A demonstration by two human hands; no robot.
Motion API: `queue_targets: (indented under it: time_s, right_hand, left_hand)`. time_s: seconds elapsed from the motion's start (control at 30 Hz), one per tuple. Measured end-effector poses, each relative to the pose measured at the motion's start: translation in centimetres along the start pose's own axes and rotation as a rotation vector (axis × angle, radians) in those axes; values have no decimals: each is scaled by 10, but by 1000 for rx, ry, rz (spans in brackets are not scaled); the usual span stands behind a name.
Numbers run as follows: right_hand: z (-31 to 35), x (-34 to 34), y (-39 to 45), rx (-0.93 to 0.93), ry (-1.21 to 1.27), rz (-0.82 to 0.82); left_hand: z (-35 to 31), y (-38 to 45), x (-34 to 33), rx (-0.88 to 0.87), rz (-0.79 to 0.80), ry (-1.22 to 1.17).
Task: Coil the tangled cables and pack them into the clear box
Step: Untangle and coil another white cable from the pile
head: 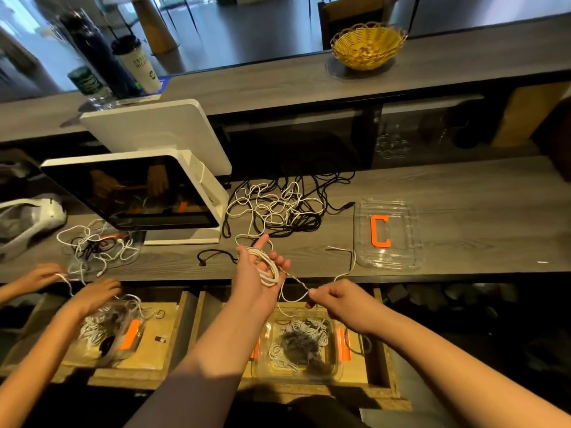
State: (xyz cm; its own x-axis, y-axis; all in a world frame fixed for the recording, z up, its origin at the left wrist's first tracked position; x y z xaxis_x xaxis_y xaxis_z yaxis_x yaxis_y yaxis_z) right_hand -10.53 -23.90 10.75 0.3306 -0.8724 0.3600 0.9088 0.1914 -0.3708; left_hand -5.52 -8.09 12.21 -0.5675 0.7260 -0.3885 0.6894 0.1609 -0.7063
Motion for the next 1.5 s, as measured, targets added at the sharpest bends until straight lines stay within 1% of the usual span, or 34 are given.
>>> queue_targets:
  time_s: [0.1, 0.17, 0.23, 0.3, 0.37, 0.47, 0.5, 0.57, 0.63, 0.7, 0.77, 0.83, 0.9, 0.97, 1.0, 1.03, 1.1, 1.13, 1.2, 1.37, 1.43, 1.5]
  right_hand:
    - [-1, -4, -6, 7, -63, 67]
    - [5, -5, -12, 60, -80, 89]
    - [11, 1, -17, 107, -35, 85]
    - [18, 12, -18, 138, 25, 71]
    - [25, 19, -18, 169, 27, 57]
    - [29, 21, -19, 212, 6, 57]
    - [30, 22, -20, 237, -5, 45]
    - [34, 28, -22, 297, -28, 5]
    - [42, 34, -22, 359, -74, -17]
    - [50, 37, -21, 415, -141, -19]
    - [53, 42, -19, 440, -189, -48]
    - [52, 52, -17, 424, -195, -118]
    - [48, 63, -15, 400, -174, -200]
    - [45, 71, -13, 387, -175, -280]
    - [43, 75, -12, 381, -181, -315]
    - [41, 78, -11, 370, -181, -344]
    - [35, 84, -11, 331, -150, -373]
    - [31, 85, -11, 311, -127, -375]
    - [25, 87, -11, 274, -95, -356]
    - [15, 84, -6, 227, -5, -225]
    - [9, 78, -6, 201, 54, -175]
    - [4, 73, -7, 176, 103, -148]
  left_hand:
    - [0, 10, 4, -51, -26, 10]
    - [-1, 16, 9, -127, -52, 98]
    - [1, 20, 13, -224, -85, 260]
    - [0, 21, 15, -339, -112, 486]
    - [-2, 21, 15, -464, -122, 713]
    - [6, 12, 6, -564, -44, 920]
    - [11, 11, 2, -569, 5, 966]
    - [22, 9, -6, -511, 114, 1052]
    - [31, 6, -9, -363, 211, 1130]
    - [39, 2, -5, -196, 274, 1226]
    - [49, -6, -3, -51, 333, 1229]
    - [59, -17, -4, 79, 397, 1177]
    - [68, -25, -5, 176, 498, 1099]
    - [71, -32, -5, 243, 565, 997]
    - [70, -35, -7, 232, 587, 986]
    - [67, -37, -9, 179, 621, 1021]
    - [64, -47, -17, 14, 735, 1173]
    - [63, -49, -19, -55, 763, 1234]
    - [62, -49, -20, -142, 716, 1279]
    - [47, -45, -23, -321, 488, 1126]
    - [44, -40, -18, -332, 391, 1063]
    - [45, -40, -15, -300, 348, 978]
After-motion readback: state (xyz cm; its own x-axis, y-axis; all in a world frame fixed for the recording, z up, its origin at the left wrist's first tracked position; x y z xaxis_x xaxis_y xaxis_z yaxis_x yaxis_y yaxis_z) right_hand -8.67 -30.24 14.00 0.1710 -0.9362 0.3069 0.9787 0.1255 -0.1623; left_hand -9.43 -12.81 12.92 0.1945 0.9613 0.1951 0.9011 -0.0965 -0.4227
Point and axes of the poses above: each hand's wrist, its own y-axis towards the middle knuckle, its own x-axis out of the back of the hand, z = x × y, the point moved 5 cm from there along y, towards the middle knuckle, and after that the axes turned 8 degrees about -z, right-handed, at the moved point
